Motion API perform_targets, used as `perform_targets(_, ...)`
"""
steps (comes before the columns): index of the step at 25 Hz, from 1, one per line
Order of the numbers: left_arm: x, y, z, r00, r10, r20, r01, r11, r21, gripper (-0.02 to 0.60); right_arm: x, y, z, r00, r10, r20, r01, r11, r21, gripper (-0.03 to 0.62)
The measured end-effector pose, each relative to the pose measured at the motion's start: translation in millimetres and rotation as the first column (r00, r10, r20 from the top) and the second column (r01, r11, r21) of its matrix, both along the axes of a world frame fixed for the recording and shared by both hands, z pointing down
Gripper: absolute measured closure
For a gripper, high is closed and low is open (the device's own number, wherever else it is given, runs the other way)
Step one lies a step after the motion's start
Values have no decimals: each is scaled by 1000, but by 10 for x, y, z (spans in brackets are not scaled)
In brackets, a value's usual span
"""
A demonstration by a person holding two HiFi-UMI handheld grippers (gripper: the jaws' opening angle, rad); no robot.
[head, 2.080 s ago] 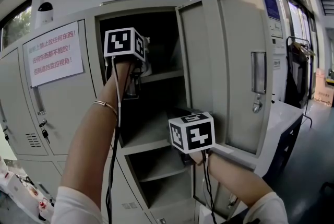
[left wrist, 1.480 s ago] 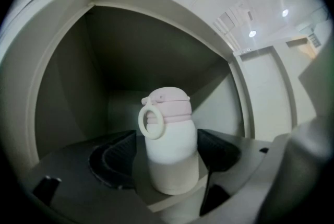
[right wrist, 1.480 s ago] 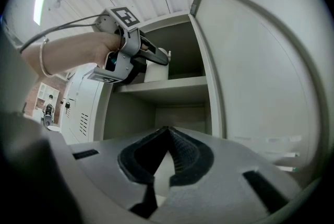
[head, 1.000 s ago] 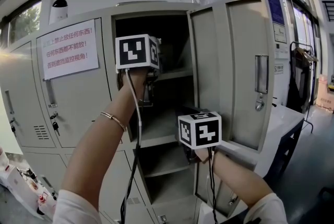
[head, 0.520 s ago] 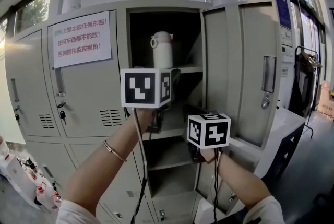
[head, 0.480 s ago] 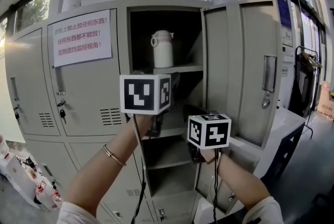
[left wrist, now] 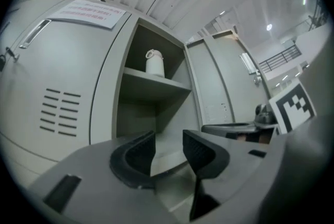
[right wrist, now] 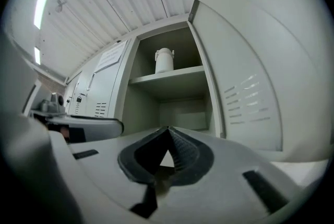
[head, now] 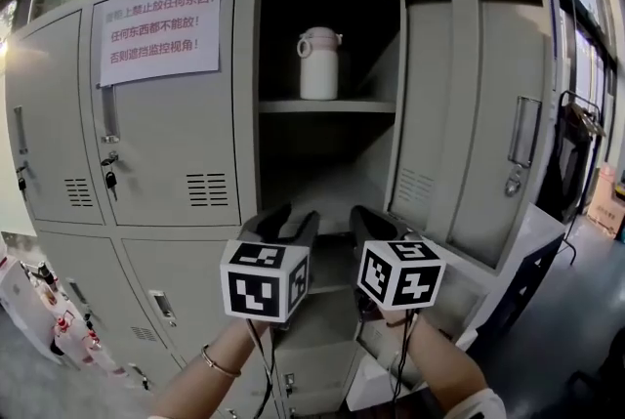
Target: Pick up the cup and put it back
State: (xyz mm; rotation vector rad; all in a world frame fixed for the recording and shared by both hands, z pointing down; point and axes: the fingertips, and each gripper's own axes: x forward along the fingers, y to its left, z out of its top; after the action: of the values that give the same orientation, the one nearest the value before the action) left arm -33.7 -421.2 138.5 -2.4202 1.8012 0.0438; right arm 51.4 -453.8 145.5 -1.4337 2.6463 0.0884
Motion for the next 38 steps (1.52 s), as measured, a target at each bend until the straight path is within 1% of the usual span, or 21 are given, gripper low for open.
perform_targets(3, -112, 68, 256, 999, -27, -21, 27, 1000, -4, 499, 37, 67, 126, 1000, 7, 5, -7, 1000, 10, 602)
perform_targets(5, -178, 132, 383, 998, -47, -28, 47, 999, 11, 519, 72, 127, 223, 1000, 11, 4, -11, 1000, 16, 602)
perform_targets(8, -277, 240, 499, 996, -80, -34, 82, 995, 60, 543, 111, 215, 400, 1000, 16, -1, -16, 1000, 20, 602)
perform_targets(10, -336, 309, 567, 995, -87, -45, 91, 992, 87, 555, 115, 268, 550, 1000, 13, -2, -13, 1000, 10, 602)
perform_targets(13, -396, 371, 746, 995, -84, -60, 89, 992, 86, 565, 118, 337, 800, 1000, 6, -5, -6, 1000, -23, 602)
perform_targets(18, -445, 398, 1046, 993, -95, -63, 98, 994, 41, 568, 175, 394, 1062, 1000, 15, -19, -16, 998, -61, 602)
perform_targets(21, -454, 421, 1103, 993, -95, -75, 98, 995, 27, 568, 219, 411, 1090, 1000, 24, -20, -25, 998, -65, 603)
perform_targets(26, -460, 448, 1117, 990, -98, -97, 101, 995, 26, 568, 236, 446, 1043, 999, 29, -33, -31, 999, -40, 602)
perform_targets(30, -450, 447, 1099, 990, -101, -99, 105, 994, 30, 568, 197, 473, 1067, 998, 29, -64, -31, 999, -30, 603)
perform_targets(38, -385, 405, 1193, 990, -99, -100, 101, 995, 13, 568, 272, 434, 1126, 998, 35, -56, -37, 998, -47, 605)
